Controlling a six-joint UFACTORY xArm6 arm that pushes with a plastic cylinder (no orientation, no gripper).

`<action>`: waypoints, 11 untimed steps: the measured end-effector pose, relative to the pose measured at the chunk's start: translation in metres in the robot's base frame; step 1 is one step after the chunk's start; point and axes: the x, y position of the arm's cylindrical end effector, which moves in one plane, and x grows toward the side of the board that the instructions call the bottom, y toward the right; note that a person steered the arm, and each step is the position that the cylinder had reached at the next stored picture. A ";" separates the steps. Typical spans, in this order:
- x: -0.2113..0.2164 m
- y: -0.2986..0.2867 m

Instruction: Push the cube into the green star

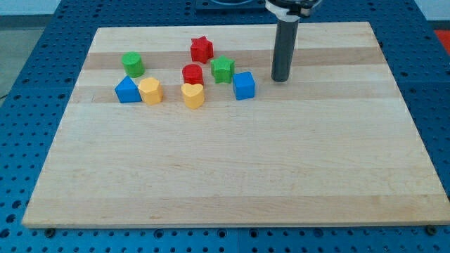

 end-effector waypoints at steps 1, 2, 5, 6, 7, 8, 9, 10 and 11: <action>0.001 0.000; 0.016 0.000; 0.042 -0.049; 0.019 -0.051; 0.007 -0.051; -0.006 -0.049; -0.014 -0.049; -0.020 -0.043; 0.010 -0.012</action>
